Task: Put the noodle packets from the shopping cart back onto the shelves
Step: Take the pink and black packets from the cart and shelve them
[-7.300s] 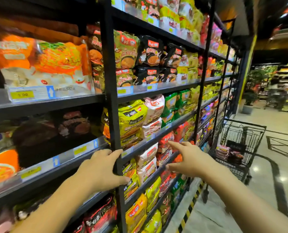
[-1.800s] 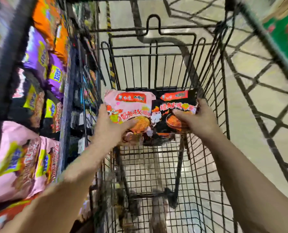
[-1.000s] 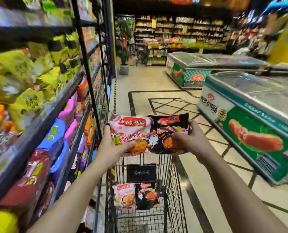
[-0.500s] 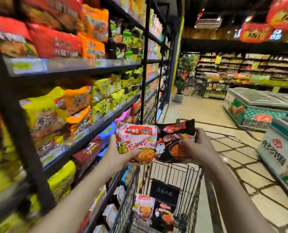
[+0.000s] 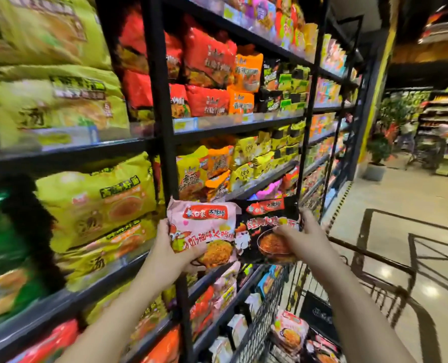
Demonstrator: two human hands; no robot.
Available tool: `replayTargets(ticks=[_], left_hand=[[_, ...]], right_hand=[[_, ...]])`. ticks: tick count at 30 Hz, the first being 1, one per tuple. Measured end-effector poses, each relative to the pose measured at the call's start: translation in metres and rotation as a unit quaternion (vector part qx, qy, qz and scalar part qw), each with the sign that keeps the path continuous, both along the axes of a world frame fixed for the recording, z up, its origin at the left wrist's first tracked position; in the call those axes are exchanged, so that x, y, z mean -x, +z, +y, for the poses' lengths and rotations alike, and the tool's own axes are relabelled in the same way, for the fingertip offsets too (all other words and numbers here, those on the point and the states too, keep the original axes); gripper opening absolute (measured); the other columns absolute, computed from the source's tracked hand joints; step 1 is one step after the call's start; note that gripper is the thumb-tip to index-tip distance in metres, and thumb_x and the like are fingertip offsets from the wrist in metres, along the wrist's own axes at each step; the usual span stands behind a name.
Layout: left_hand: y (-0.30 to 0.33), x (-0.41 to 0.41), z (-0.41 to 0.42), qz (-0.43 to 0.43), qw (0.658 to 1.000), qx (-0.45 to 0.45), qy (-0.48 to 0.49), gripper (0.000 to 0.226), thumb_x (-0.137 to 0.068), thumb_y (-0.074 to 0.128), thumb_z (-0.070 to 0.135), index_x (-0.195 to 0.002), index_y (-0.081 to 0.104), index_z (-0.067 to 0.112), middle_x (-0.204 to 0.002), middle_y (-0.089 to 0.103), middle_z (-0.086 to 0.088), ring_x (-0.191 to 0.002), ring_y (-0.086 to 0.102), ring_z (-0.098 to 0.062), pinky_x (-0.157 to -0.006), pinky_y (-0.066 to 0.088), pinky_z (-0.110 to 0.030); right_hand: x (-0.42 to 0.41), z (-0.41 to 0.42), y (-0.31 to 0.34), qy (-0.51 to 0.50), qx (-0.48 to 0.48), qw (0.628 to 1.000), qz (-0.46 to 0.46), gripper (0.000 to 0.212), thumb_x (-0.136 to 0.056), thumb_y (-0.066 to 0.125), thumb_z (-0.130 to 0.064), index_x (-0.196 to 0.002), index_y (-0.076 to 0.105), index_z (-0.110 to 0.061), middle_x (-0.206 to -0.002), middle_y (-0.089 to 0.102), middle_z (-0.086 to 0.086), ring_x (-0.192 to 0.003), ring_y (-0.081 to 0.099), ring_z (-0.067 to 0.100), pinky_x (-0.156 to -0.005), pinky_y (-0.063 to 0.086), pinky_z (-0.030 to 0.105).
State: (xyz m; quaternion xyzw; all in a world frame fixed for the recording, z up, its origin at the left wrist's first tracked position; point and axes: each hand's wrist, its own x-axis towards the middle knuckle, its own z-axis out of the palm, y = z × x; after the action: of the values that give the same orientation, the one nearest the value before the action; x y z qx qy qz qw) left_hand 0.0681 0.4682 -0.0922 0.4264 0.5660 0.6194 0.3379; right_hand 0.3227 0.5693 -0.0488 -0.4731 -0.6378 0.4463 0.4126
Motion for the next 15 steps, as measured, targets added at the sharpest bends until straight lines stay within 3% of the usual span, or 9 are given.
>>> replayTargets(ticks=[3,5,7,10,12,15], left_hand=[[0.004,0.016,-0.044,-0.005,0.999,-0.009,0.031,0.069,-0.082,0.080,0.002,-0.133,0.042,0.026,-0.123,0.065,-0.007,-0.094,0.076,-0.022,-0.067,0.063,-0.049],[0.007,0.027,-0.076,-0.006,0.998,-0.006,0.060,0.069,-0.082,0.080,0.002,-0.135,0.040,0.024,-0.122,0.065,-0.008,-0.092,0.076,-0.021,-0.065,0.064,-0.049],[0.009,0.037,-0.110,0.002,0.997,-0.004,0.072,0.073,-0.082,0.080,0.001,-0.138,0.037,0.021,-0.122,0.065,-0.008,-0.091,0.076,-0.021,-0.064,0.064,-0.049],[0.013,0.057,-0.173,0.005,0.996,-0.002,0.094,0.071,-0.085,0.076,-0.004,-0.139,0.036,0.019,-0.123,0.064,-0.011,-0.091,0.076,-0.019,-0.064,0.064,-0.047],[0.017,0.065,-0.217,0.024,0.993,-0.004,0.115,0.063,-0.087,0.073,-0.007,-0.133,0.039,0.019,-0.121,0.063,-0.011,-0.085,0.075,-0.009,-0.058,0.062,-0.034],[0.020,0.079,-0.290,0.055,0.986,-0.004,0.160,0.061,-0.086,0.072,-0.008,-0.130,0.039,0.017,-0.117,0.061,-0.008,-0.077,0.072,0.002,-0.053,0.057,-0.019]], right_hand=[[0.026,-0.029,0.009,0.037,-0.004,0.999,0.003,0.032,-0.095,0.069,-0.018,-0.110,0.044,-0.029,-0.098,0.063,0.001,-0.087,0.070,0.026,-0.077,0.061,0.040],[0.043,-0.049,0.011,0.056,-0.011,0.998,0.003,0.038,-0.094,0.070,-0.017,-0.119,0.043,-0.029,-0.101,0.061,0.001,-0.094,0.069,0.029,-0.084,0.060,0.043],[0.060,-0.071,0.012,0.080,-0.012,0.997,0.005,0.035,-0.094,0.069,-0.013,-0.114,0.044,-0.027,-0.098,0.059,-0.002,-0.095,0.068,0.028,-0.086,0.059,0.045],[0.089,-0.116,0.015,0.105,-0.017,0.994,0.019,0.027,-0.094,0.068,-0.008,-0.102,0.047,-0.023,-0.095,0.060,-0.002,-0.083,0.063,0.011,-0.074,0.056,0.026],[0.109,-0.148,0.014,0.128,-0.015,0.991,0.020,0.027,-0.091,0.071,-0.010,-0.108,0.055,-0.023,-0.110,0.069,0.010,-0.093,0.070,0.022,-0.083,0.060,0.037],[0.138,-0.204,0.009,0.167,-0.025,0.985,0.021,0.047,-0.075,0.078,-0.029,-0.118,0.057,-0.028,-0.114,0.072,0.009,-0.099,0.072,0.029,-0.090,0.059,0.049]])
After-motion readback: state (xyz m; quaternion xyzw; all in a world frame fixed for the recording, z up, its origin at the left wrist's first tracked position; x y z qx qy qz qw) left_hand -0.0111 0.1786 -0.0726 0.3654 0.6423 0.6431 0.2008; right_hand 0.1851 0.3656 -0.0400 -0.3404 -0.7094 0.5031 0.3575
